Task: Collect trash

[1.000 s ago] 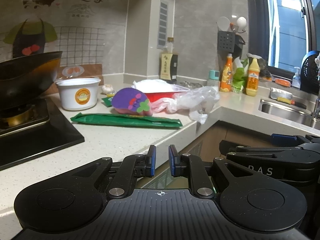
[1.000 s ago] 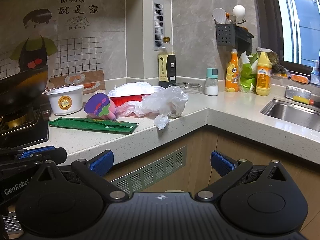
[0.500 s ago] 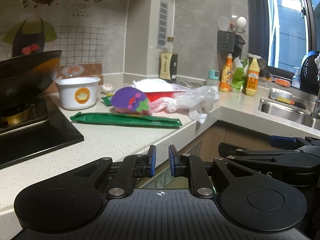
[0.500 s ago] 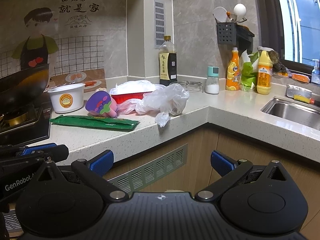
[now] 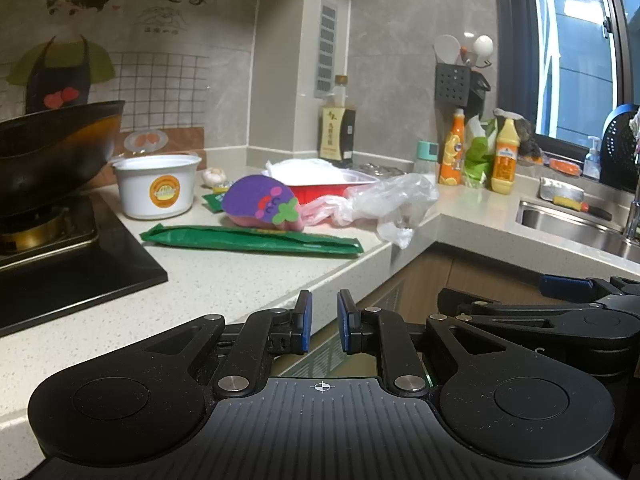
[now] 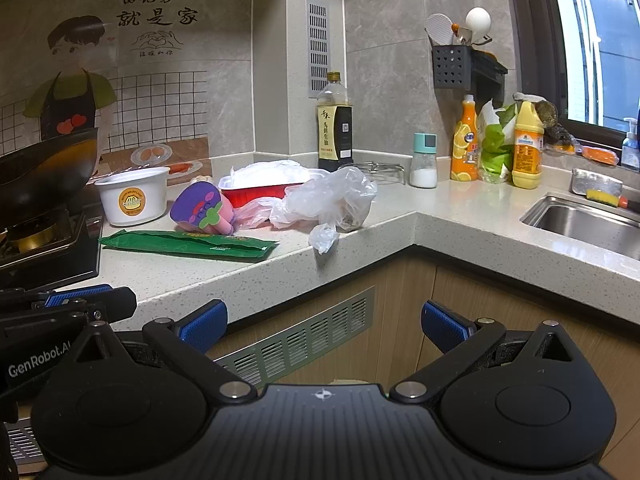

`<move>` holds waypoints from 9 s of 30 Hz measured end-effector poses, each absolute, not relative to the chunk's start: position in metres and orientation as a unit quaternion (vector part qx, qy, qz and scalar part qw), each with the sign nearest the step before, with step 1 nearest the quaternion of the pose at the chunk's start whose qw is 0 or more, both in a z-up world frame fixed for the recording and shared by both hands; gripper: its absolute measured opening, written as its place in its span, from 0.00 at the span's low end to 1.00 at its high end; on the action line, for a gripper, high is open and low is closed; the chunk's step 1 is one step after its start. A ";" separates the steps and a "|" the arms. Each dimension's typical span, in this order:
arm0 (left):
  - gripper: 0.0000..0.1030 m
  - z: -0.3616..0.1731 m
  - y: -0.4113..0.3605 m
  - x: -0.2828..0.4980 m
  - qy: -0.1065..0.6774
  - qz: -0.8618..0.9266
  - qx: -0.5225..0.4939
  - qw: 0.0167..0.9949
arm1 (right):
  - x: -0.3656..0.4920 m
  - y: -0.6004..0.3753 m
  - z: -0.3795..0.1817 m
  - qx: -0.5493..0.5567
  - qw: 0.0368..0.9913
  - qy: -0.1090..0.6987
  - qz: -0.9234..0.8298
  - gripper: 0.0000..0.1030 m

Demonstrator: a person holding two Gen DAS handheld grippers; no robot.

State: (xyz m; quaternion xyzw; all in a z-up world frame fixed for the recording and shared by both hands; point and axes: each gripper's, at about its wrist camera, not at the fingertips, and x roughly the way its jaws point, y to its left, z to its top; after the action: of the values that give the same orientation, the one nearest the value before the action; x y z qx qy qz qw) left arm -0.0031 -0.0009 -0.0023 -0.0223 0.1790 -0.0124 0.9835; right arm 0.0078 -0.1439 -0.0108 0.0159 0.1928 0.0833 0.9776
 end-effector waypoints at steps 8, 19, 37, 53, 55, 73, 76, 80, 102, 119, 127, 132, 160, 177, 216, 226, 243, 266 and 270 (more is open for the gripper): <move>0.17 -0.003 -0.001 -0.003 0.179 -0.012 -0.023 0.983 | 0.008 -0.144 -0.012 0.016 0.977 0.194 0.082 1.00; 0.17 -0.005 0.001 -0.003 0.181 -0.009 -0.028 0.983 | 0.009 -0.143 -0.013 0.016 0.978 0.193 0.081 1.00; 0.17 0.012 0.025 0.033 0.197 -0.030 -0.093 0.976 | 0.055 -0.169 -0.032 0.004 0.968 0.210 0.138 1.00; 0.17 0.056 0.080 0.117 0.236 0.010 -0.149 0.960 | 0.269 -0.165 0.067 0.014 0.954 0.217 0.205 0.94; 0.17 0.049 0.086 0.116 0.235 0.003 -0.172 0.957 | 0.300 -0.153 0.062 0.021 0.949 0.246 0.198 0.79; 0.17 0.072 0.125 0.274 0.323 -0.004 -0.211 0.923 | 0.368 -0.108 0.052 0.040 0.925 0.331 0.179 0.15; 0.17 0.058 0.119 0.301 0.346 0.005 -0.196 0.918 | 0.357 -0.130 0.058 0.049 0.925 0.325 0.190 0.34; 0.18 0.047 0.112 0.324 0.358 0.024 -0.170 0.918 | 0.331 -0.152 0.055 0.060 0.917 0.316 0.237 0.43; 0.15 0.093 0.006 0.329 0.184 0.100 0.185 0.960 | 0.293 -0.141 0.003 0.072 0.886 0.291 0.355 0.56; 0.15 0.088 -0.020 0.306 0.089 0.138 0.333 0.929 | 0.290 -0.139 0.006 0.027 0.920 0.243 0.306 0.68; 0.10 0.089 -0.013 0.313 0.077 0.134 0.320 0.935 | 0.294 -0.135 0.016 0.031 0.925 0.231 0.299 0.68; 0.13 0.087 -0.019 0.305 0.050 0.142 0.340 0.929 | 0.294 -0.138 0.010 0.024 0.926 0.237 0.294 0.69; 0.13 0.072 0.011 0.301 0.120 0.085 0.288 0.946 | 0.284 -0.098 0.019 -0.056 0.906 0.165 0.387 0.33; 0.19 0.085 0.025 0.284 0.133 0.072 0.211 0.966 | 0.311 -0.020 0.011 -0.132 0.868 0.238 0.416 0.53; 0.17 0.038 0.094 0.310 0.319 0.093 0.004 0.943 | 0.335 -0.055 0.035 -0.031 0.880 0.306 0.362 0.70; 0.17 0.045 0.100 0.311 0.325 0.099 -0.036 0.940 | 0.343 -0.094 0.083 -0.017 0.931 0.293 0.216 1.00; 0.18 0.036 0.117 0.307 0.346 0.066 -0.086 0.932 | 0.280 -0.077 -0.005 -0.101 0.889 0.341 0.289 1.00; 0.12 0.047 0.109 0.300 0.283 0.088 -0.057 0.954 | 0.267 -0.107 0.062 -0.065 0.916 0.258 0.300 0.91; 0.13 0.041 0.111 0.299 0.296 0.085 -0.064 0.949 | 0.291 -0.094 0.078 -0.009 0.900 0.300 0.315 0.83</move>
State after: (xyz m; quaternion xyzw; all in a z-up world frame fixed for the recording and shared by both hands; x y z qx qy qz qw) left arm 0.2994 0.1106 0.0406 -0.0640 0.2959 0.0848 0.9493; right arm 0.2907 -0.0942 0.0779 -0.0093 0.2997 0.3149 0.9005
